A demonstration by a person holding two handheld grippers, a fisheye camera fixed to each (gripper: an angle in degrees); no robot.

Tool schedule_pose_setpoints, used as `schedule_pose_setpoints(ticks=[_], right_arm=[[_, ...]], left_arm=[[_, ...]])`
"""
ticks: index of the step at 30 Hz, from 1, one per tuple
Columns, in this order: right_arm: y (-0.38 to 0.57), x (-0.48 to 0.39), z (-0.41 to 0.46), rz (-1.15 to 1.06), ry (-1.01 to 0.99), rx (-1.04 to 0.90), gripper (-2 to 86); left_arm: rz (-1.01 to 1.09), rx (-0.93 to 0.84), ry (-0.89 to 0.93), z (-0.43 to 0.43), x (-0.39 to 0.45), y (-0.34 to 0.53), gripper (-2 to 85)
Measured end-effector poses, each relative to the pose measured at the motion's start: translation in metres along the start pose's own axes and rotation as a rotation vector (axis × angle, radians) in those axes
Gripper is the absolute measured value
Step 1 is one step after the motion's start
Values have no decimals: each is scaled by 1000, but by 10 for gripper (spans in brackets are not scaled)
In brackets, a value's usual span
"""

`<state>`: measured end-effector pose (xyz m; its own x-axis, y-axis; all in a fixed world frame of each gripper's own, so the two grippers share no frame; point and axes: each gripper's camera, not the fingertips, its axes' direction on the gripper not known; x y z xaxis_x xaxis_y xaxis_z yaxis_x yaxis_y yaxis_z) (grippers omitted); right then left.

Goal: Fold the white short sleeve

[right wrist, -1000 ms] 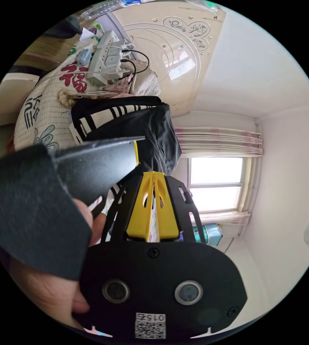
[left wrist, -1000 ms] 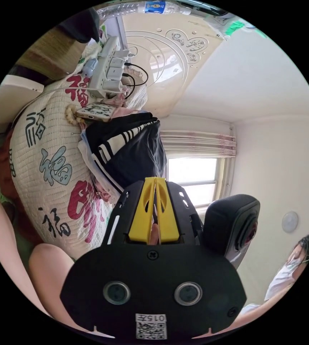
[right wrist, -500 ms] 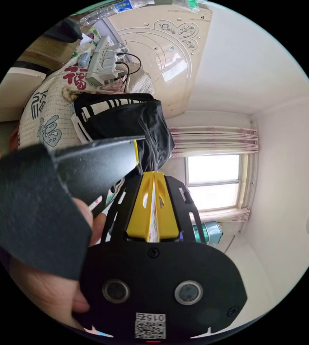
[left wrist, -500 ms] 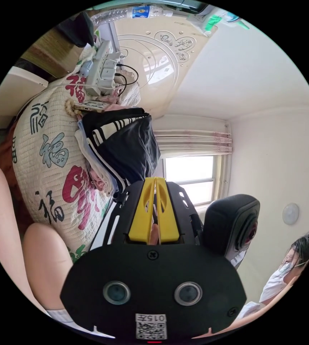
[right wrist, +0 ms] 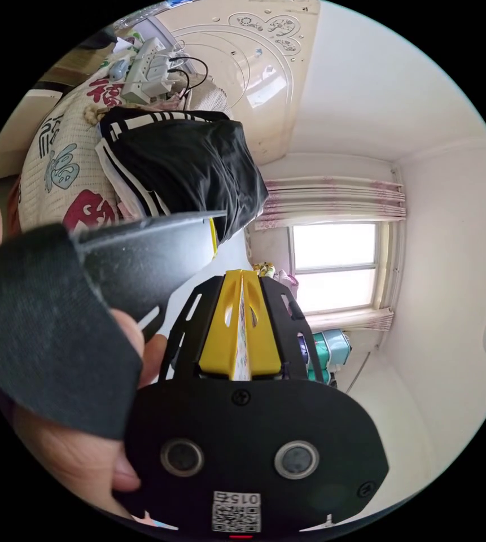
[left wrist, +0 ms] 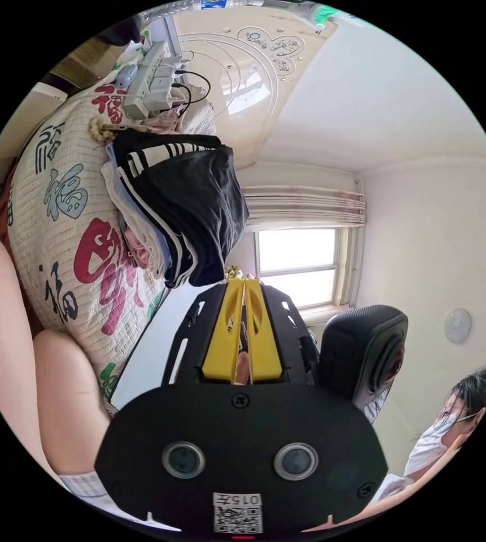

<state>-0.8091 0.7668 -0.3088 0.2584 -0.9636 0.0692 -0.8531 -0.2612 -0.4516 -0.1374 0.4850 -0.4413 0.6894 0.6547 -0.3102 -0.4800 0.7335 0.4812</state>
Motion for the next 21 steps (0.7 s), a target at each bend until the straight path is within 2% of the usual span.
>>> schedule_pose_setpoints(ticks=[21], right_arm=[[1, 17, -22, -28, 3, -2, -10]], left_arm=[[-27, 4, 7, -3, -7, -5, -9]])
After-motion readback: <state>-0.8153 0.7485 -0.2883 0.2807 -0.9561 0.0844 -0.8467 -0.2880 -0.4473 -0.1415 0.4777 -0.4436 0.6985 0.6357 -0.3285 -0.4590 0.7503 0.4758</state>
